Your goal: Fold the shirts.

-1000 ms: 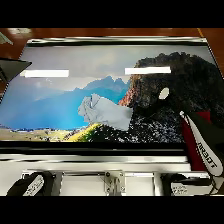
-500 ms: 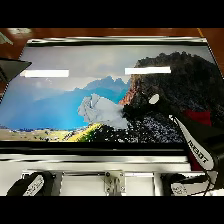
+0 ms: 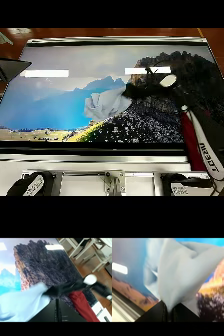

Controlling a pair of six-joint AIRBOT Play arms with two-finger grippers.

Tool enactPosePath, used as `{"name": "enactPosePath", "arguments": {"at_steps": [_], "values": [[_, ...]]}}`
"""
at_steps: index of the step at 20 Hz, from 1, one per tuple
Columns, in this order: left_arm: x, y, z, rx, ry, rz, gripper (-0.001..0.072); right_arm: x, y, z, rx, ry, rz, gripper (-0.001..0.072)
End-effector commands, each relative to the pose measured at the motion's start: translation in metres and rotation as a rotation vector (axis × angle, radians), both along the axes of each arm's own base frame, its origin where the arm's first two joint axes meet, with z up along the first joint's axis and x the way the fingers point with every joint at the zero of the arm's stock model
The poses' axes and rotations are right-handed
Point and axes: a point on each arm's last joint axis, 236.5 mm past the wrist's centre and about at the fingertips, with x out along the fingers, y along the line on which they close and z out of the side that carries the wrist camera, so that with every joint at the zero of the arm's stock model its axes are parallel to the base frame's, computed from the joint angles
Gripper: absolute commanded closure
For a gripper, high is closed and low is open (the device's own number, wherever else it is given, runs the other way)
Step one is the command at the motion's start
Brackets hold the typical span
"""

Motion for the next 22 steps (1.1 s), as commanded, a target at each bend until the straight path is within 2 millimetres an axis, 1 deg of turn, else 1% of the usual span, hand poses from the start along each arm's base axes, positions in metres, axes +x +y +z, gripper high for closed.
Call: {"name": "enactPosePath", "arguments": {"at_steps": [1,2,3,4,6,9,11,13,15,17,18,20,21,22], "values": [[0.0,0.0,0.0,0.0,0.0,0.0,0.0672,0.032,-0.06,0.1,0.057,-0.14,-0.121,0.0654],[0.0,0.0,0.0,-0.001,0.0,0.0,0.0672,0.035,-0.089,0.12,0.066,-0.14,-0.179,0.0654],[0.0,0.0,0.0,-0.001,0.001,0.0,0.0672,0.036,-0.117,0.133,0.063,-0.132,-0.235,0.0654],[0.0,0.0,0.0,-0.009,0.011,0.003,0.0672,0.033,-0.149,0.142,0.044,-0.123,-0.285,0.0654],[0.0,0.0,0.0,-0.017,0.02,0.005,0.0672,0.023,-0.211,0.15,-0.006,-0.097,-0.383,0.0655],[-0.001,0.0,0.001,-0.029,0.031,0.007,0.0672,0.002,-0.301,0.147,-0.06,-0.048,-0.565,0.0654],[-0.001,-0.001,0.001,-0.034,0.04,0.007,0.0672,-0.016,-0.352,0.138,-0.093,-0.004,-0.675,0.0654],[-0.004,-0.003,-0.001,-0.03,0.047,-0.007,0.0672,-0.034,-0.394,0.13,-0.135,0.027,-0.767,0.0654],[-0.008,-0.005,-0.003,-0.025,0.056,-0.024,0.0672,-0.049,-0.426,0.125,-0.166,0.051,-0.848,0.0654],[-0.01,-0.006,-0.004,-0.023,0.062,-0.032,0.0672,-0.061,-0.446,0.122,-0.181,0.068,-0.896,0.0654],[-0.01,-0.006,-0.004,-0.023,0.062,-0.033,0.0672,-0.067,-0.453,0.12,-0.19,0.081,-0.909,0.0654],[-0.01,-0.006,-0.004,-0.023,0.062,-0.033,0.0672,-0.078,-0.459,0.113,-0.221,0.115,-0.916,0.0654],[-0.01,-0.006,-0.004,-0.023,0.062,-0.033,0.0672,-0.085,-0.46,0.109,-0.239,0.144,-0.91,0.0654],[-0.01,-0.006,-0.004,-0.023,0.061,-0.032,0.0672,-0.094,-0.455,0.103,-0.247,0.186,-0.889,0.0654]]}}
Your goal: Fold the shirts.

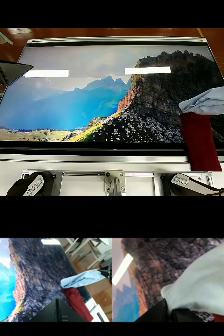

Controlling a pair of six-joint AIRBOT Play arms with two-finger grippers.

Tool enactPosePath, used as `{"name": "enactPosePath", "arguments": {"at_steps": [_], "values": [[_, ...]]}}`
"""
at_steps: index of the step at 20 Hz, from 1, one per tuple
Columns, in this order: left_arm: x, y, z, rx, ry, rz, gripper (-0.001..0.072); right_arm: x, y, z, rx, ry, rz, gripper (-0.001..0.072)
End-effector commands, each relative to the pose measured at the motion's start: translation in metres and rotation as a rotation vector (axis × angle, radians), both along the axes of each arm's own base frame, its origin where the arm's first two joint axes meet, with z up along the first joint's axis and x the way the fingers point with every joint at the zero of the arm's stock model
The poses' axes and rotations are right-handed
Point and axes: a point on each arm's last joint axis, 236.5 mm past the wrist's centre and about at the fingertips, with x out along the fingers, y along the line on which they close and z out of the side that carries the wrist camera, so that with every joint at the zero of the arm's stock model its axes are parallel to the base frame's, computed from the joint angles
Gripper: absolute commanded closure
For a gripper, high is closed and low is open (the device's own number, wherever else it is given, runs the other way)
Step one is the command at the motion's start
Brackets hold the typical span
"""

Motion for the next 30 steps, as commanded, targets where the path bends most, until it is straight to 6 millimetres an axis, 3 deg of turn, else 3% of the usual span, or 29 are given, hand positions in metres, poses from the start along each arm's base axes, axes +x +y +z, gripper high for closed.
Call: {"name": "enactPosePath", "arguments": {"at_steps": [1,5,8,12,18,24,25,26,27,28,30], "values": [[-0.001,0.0,-0.001,0.001,0.003,-0.004,0.0672,-0.038,-0.002,-0.021,0.014,0.162,0.008,0.0654],[-0.001,0.0,-0.001,0.003,0.0,-0.005,0.0672,-0.117,0.007,-0.049,0.06,0.523,0.006,0.0654],[-0.001,-0.001,-0.001,0.003,0.001,-0.005,0.0672,-0.15,0.003,-0.06,0.029,0.648,-0.048,0.0654],[-0.002,-0.001,-0.001,0.004,0.002,-0.008,0.0672,-0.208,0.013,-0.103,0.028,0.86,-0.066,0.0655],[-0.002,-0.001,-0.001,0.004,0.002,-0.007,0.0672,-0.236,0.035,-0.163,0.085,0.949,-0.082,0.0655],[-0.002,-0.001,-0.001,-0.007,0.016,-0.003,0.0672,-0.268,0.035,-0.19,0.062,1.075,-0.113,0.0654],[-0.002,-0.001,-0.001,-0.007,0.016,-0.003,0.0672,-0.271,0.032,-0.192,0.05,1.083,-0.13,0.0627],[-0.001,-0.001,-0.001,-0.007,0.016,-0.003,0.0672,-0.272,0.03,-0.194,0.038,1.085,-0.134,0.0466],[-0.001,0.0,-0.001,-0.008,0.015,-0.001,0.0672,-0.274,0.027,-0.193,0.023,1.093,-0.122,0.0189],[-0.001,0.0,-0.001,-0.008,0.015,0.0,0.0672,-0.283,0.025,-0.19,0.005,1.129,-0.091,0.0115],[0.001,0.001,-0.001,-0.009,0.017,0.004,0.0672,-0.305,0.018,-0.178,-0.033,1.23,-0.067,0.0115]]}}
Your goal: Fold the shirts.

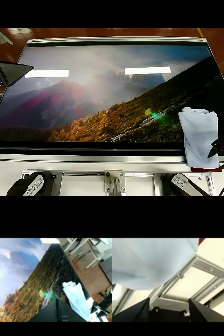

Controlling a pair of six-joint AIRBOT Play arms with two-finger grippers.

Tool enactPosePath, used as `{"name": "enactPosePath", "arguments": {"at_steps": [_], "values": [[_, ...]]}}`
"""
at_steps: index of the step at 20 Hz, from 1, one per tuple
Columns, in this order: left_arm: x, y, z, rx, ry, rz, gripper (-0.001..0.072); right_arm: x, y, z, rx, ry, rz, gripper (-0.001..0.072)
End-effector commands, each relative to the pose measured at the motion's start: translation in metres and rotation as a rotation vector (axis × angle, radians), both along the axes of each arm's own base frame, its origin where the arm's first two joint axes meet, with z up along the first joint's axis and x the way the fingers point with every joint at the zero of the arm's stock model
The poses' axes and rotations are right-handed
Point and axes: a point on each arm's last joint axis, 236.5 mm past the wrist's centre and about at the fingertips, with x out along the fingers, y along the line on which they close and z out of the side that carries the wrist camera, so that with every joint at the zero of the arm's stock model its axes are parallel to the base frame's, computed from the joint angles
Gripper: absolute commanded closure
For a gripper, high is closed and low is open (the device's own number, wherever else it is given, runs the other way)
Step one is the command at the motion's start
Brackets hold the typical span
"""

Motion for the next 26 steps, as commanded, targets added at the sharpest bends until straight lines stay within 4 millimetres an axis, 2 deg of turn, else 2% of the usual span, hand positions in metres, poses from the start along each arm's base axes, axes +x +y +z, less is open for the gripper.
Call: {"name": "enactPosePath", "arguments": {"at_steps": [1,2,3,4,5,7,8,9,10,11,12,13,14,15,16,17,19,21,23,26], "values": [[0.006,0.003,-0.001,-0.006,0.005,0.014,0.0672,-0.025,-0.011,0.013,-0.017,0.113,0.072,0.0115],[0.011,0.006,-0.004,-0.005,0.009,0.027,0.0672,-0.017,-0.013,0.019,-0.009,0.081,0.094,0.0115],[0.019,0.011,-0.009,0.004,0.015,0.05,0.0672,0.0,-0.015,0.025,-0.002,0.008,0.115,0.0115],[0.029,0.018,-0.017,0.025,0.027,0.085,0.0672,0.028,-0.02,0.036,-0.012,-0.111,0.13,0.0115],[0.041,0.025,-0.029,0.064,0.039,0.12,0.0673,0.064,-0.026,0.051,-0.043,-0.264,0.135,0.0115],[0.061,0.035,-0.073,0.244,0.085,0.168,0.0674,0.158,-0.033,0.106,-0.112,-0.669,0.127,0.0115],[0.068,0.039,-0.103,0.366,0.13,0.179,0.0675,0.21,-0.026,0.148,-0.111,-0.916,0.119,0.0116],[0.072,0.044,-0.133,0.479,0.195,0.195,0.0675,0.25,-0.012,0.187,-0.089,-1.121,0.114,0.0116],[0.074,0.053,-0.167,0.619,0.275,0.217,0.0675,0.279,0.009,0.216,-0.053,-1.263,0.141,0.0116],[0.073,0.068,-0.2,0.776,0.364,0.249,0.0674,0.294,0.035,0.226,-0.015,-1.308,0.194,0.0115],[0.067,0.08,-0.225,0.912,0.447,0.27,0.0673,0.301,0.068,0.216,0.024,-1.263,0.297,0.0115],[0.057,0.086,-0.245,1.043,0.525,0.253,0.0665,0.299,0.097,0.196,0.041,-1.162,0.423,0.0115],[0.05,0.083,-0.257,1.128,0.568,0.21,0.0542,0.292,0.126,0.169,0.043,-1.025,0.561,0.0114],[0.047,0.071,-0.265,1.16,0.591,0.162,0.025,0.285,0.148,0.146,0.031,-0.904,0.677,0.0113],[0.047,0.058,-0.271,1.171,0.594,0.122,0.0019,0.281,0.165,0.128,0.005,-0.805,0.776,0.0078],[0.049,0.045,-0.275,1.171,0.585,0.094,0.0017,0.282,0.181,0.115,-0.009,-0.745,0.827,0.0034],[0.047,0.019,-0.285,1.102,0.603,0.034,0.0034,0.285,0.202,0.099,-0.001,-0.693,0.897,0.0034],[0.041,-0.001,-0.293,0.996,0.66,-0.016,0.0037,0.285,0.212,0.087,0.022,-0.661,0.891,0.0034],[0.043,-0.01,-0.296,0.924,0.686,-0.021,0.0044,0.287,0.215,0.084,0.031,-0.663,0.886,0.0034],[0.052,-0.01,-0.294,0.904,0.666,0.012,0.0044,0.287,0.215,0.084,0.031,-0.661,0.887,0.0035]]}}
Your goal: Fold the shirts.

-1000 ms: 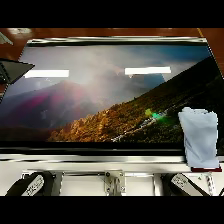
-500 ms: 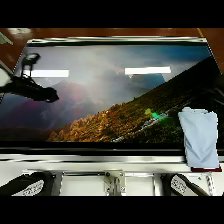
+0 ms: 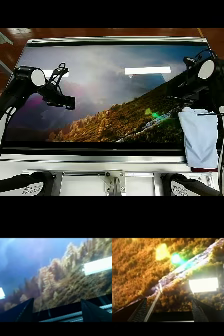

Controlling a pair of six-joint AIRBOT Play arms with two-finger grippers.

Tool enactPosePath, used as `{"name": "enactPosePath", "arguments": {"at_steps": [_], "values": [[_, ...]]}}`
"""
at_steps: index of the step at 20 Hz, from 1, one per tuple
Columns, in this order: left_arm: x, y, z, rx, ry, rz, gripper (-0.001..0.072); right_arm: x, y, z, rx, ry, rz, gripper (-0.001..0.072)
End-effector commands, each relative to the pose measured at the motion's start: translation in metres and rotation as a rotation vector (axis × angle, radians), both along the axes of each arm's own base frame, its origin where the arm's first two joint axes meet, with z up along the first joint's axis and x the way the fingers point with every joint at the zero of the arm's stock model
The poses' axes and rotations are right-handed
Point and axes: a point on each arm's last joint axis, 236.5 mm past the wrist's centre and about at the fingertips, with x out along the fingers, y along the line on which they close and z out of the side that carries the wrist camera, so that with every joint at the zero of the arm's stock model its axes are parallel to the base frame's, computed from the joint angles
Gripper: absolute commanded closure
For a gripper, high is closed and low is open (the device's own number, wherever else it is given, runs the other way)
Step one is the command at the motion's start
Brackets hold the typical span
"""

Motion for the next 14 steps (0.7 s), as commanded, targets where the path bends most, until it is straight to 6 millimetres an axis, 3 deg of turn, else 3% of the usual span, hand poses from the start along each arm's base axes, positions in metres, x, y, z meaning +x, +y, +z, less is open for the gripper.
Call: {"name": "enactPosePath", "arguments": {"at_steps": [1,14], "values": [[0.0086,-0.0092,-0.0009,-0.047,-0.018,0.025,0.0044,-0.0004,0.0056,-0.0044,-0.013,0.013,0.011,0.0035],[0.0157,-0.0104,0.0005,-0.056,-0.046,0.03,0.0044,0.0,0.0052,-0.0042,-0.015,0.011,0.01,0.0035]]}}
